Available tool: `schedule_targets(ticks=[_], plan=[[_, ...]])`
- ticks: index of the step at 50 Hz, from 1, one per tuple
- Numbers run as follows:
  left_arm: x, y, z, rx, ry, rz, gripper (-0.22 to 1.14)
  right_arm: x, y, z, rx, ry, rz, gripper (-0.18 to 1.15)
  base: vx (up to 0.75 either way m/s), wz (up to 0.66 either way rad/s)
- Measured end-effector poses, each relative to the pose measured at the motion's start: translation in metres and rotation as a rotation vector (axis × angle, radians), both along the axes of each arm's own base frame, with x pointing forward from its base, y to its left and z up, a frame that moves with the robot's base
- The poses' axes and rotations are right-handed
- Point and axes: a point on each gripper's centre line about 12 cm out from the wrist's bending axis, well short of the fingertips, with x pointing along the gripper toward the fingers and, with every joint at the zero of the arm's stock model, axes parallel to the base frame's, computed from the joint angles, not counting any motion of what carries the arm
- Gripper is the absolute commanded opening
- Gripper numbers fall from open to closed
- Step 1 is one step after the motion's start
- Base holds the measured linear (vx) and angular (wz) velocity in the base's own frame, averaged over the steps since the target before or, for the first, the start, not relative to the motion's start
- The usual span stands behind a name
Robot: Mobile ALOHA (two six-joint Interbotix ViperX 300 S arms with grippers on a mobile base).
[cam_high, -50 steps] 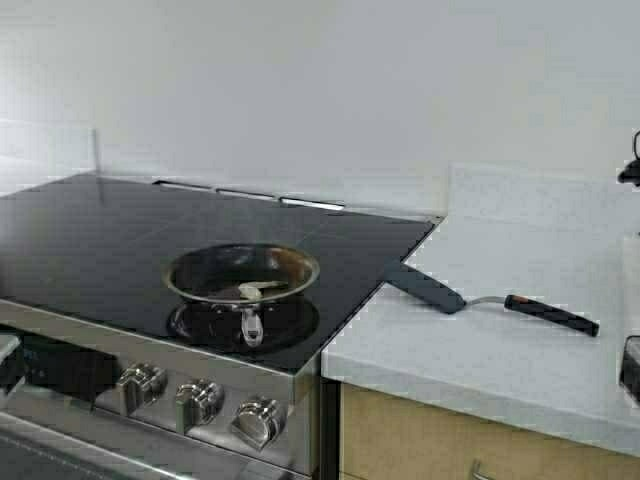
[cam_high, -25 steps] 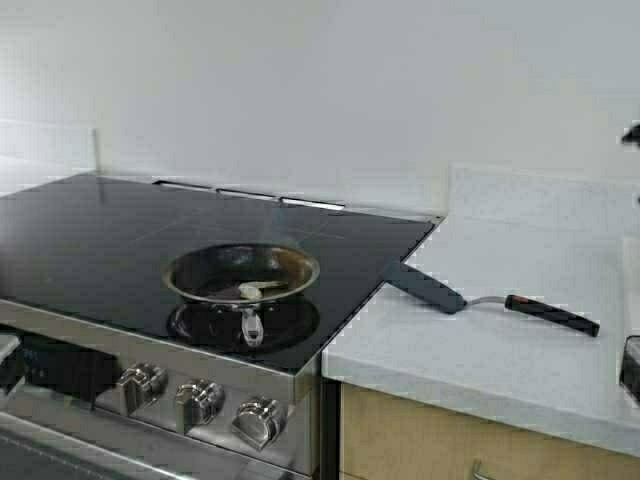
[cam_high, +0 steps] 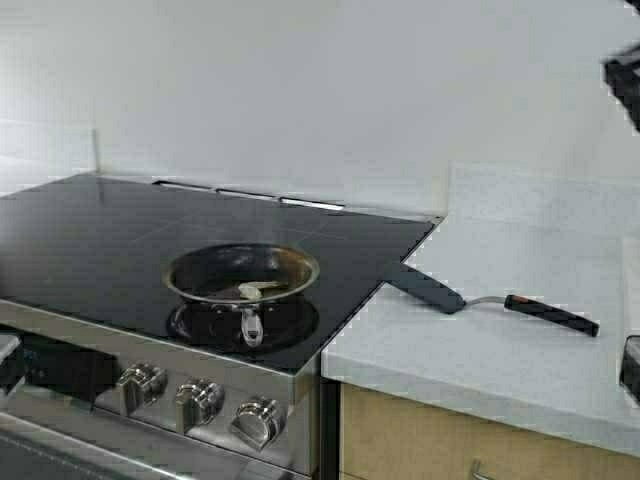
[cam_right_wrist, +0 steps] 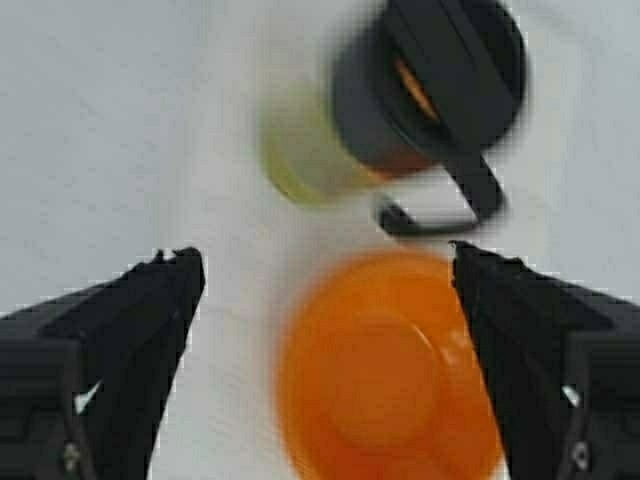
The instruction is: Add oil to the pan and cook the shrimp and serve it
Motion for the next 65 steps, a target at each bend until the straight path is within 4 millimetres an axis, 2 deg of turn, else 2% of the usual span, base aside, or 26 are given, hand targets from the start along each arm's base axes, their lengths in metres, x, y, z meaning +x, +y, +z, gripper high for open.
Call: schedule_targets(ticks=[10,14,18,24,30,34,37,47,55,59,65], plan=[[0.000,0.000,0.000,0.000,0.000,0.002,0.03,-0.003,0.070,0.028,0.108,-0.112,0.098,0.98,0.00,0.00],[0.000,0.000,0.000,0.000,0.000,0.000,0.03,-0.008,0.091,0.032,0.215,-0.171,0.095,0.90,0.00,0.00],[0.000,0.000,0.000,0.000,0.000,0.002,0.03,-0.017,0.115,0.032,0.349,-0.239,0.092,0.73,0.00,0.00],[0.000,0.000,0.000,0.000,0.000,0.000,0.03,-0.033,0.141,0.017,0.540,-0.299,0.061,0.46,0.00,0.00],[0.000,0.000,0.001,0.000,-0.002,0.002,0.03,-0.055,0.159,-0.012,0.662,-0.303,0.027,0.20,0.00,0.00],[0.000,0.000,0.001,0.000,-0.002,0.000,0.03,-0.072,0.173,-0.028,0.708,-0.296,0.036,0.08,0.00,0.00],[0.000,0.000,0.000,0.000,0.000,0.002,0.03,-0.083,0.185,-0.036,0.730,-0.287,0.054,0.03,0.00,0.00],[0.000,0.000,0.000,0.000,0.000,0.002,0.03,-0.115,0.208,-0.063,0.788,-0.250,0.071,0.04,0.00,0.00],[0.000,0.000,0.000,0.000,0.000,0.002,0.03,-0.134,0.213,-0.097,0.873,-0.240,-0.022,0.09,0.00,0.00],[0.000,0.000,0.000,0.000,0.000,0.002,0.03,-0.141,0.210,-0.112,0.906,-0.259,-0.076,0.26,0.00,0.00],[0.000,0.000,0.000,0.000,0.000,0.000,0.03,-0.148,0.205,-0.131,0.946,-0.261,-0.169,0.69,0.00,0.00]])
